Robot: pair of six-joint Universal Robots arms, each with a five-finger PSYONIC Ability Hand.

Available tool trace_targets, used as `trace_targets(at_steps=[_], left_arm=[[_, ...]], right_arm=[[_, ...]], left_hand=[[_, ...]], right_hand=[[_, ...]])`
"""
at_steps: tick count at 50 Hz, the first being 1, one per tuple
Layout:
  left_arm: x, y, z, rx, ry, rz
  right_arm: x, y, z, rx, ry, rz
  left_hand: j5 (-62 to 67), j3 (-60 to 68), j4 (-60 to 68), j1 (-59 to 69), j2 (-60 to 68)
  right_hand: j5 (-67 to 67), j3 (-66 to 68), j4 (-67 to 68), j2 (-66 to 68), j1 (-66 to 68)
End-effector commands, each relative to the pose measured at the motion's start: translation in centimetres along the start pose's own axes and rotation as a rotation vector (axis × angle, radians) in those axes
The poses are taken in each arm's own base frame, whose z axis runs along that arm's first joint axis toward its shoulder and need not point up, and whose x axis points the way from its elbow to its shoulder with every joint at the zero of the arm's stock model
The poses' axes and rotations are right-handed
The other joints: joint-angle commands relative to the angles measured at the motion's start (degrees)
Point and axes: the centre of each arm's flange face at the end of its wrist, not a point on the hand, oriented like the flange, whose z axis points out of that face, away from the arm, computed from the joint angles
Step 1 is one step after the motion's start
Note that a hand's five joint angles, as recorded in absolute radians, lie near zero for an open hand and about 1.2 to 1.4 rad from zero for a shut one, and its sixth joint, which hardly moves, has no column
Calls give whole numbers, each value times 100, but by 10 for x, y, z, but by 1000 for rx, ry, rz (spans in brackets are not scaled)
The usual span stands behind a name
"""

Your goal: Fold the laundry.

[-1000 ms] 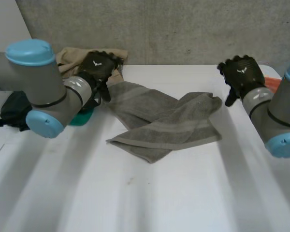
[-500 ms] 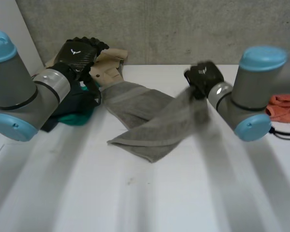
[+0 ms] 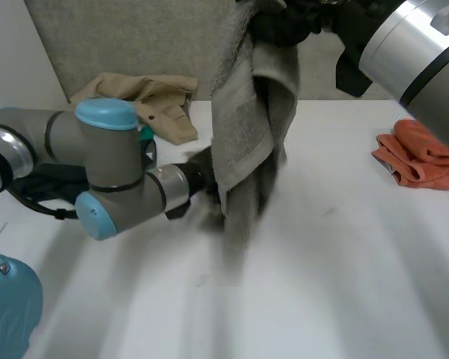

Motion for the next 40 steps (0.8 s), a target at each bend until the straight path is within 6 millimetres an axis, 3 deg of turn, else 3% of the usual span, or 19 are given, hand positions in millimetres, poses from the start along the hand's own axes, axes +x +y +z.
trace_targets(at_steps=[1, 3, 6, 8, 12, 16, 19, 22, 25, 27, 29, 31, 32, 34, 40], left_arm=[[-26, -32, -20, 31, -228, -15], [-43, -56, -40, 65, -375, -3], [-38, -78, -66, 89, -417, 15], [-23, -92, -85, 112, -399, 33], [9, -98, -108, 117, -353, 52], [33, -71, -104, 39, -346, 37], [38, -51, -96, -26, -372, 26], [41, -11, -76, -161, -436, 21], [40, 12, -61, -225, -472, 15], [39, 17, -54, -232, -480, 14], [36, 16, -46, -217, -483, 9], [34, 12, -42, -196, -482, 6], [32, 7, -42, -180, -480, 3], [29, 0, -43, -162, -479, 2], [18, -18, -68, -129, -492, -8]], right_arm=[[37, 13, 5, -15, 116, -21], [56, 25, 6, -39, 172, -37], [83, 45, 4, -89, 257, -43], [99, 66, 1, -151, 311, -27], [117, 112, -6, -271, 362, 28], [116, 174, -16, -440, 362, 101], [111, 205, -21, -516, 347, 109], [105, 250, -24, -607, 335, 82], [106, 276, -23, -647, 365, 29], [108, 285, -23, -662, 390, 10], [110, 291, -23, -675, 430, -14], [111, 291, -23, -675, 458, -22], [111, 288, -23, -675, 485, -23], [108, 282, -22, -673, 501, -18], [90, 235, -30, -693, 501, -30]], left_hand=[[4867, 4902, 4950, 5045, 4986], [4867, 4902, 4950, 5045, 4986], [4867, 4902, 4950, 5045, 4986], [4867, 4902, 4950, 5045, 4986], [4867, 4902, 4950, 5045, 4986], [4867, 4902, 4950, 5045, 4986], [4867, 4902, 4950, 5045, 4986], [4867, 4902, 4950, 5045, 4986], [4452, 4487, 4536, 4630, 4572], [3828, 3863, 3911, 4006, 3947], [2637, 2672, 2720, 2815, 2756], [1009, 1044, 1092, 1187, 1128], [-566, -531, -482, -388, -446], [-1202, -1167, -1119, -1024, -1083], [-2133, -2098, -2050, -1955, -2014]], right_hand=[[1392, 1211, 1161, 1287, 1582], [1392, 1211, 1161, 1287, 1582], [1392, 1211, 1161, 1287, 1582], [1392, 1211, 1161, 1287, 1582], [1392, 1211, 1161, 1287, 1582], [1392, 1211, 1161, 1287, 1582], [1392, 1211, 1161, 1287, 1582], [1392, 1211, 1161, 1287, 1582], [1392, 1211, 1161, 1287, 1582], [1392, 1211, 1161, 1287, 1582], [167, -14, -64, 61, 357], [-1510, -1691, -1741, -1616, -1321], [-3702, -3883, -3932, -3807, -3512], [-5048, -5229, -5279, -5153, -4858], [-5608, -5789, -5839, -5713, -5418]])
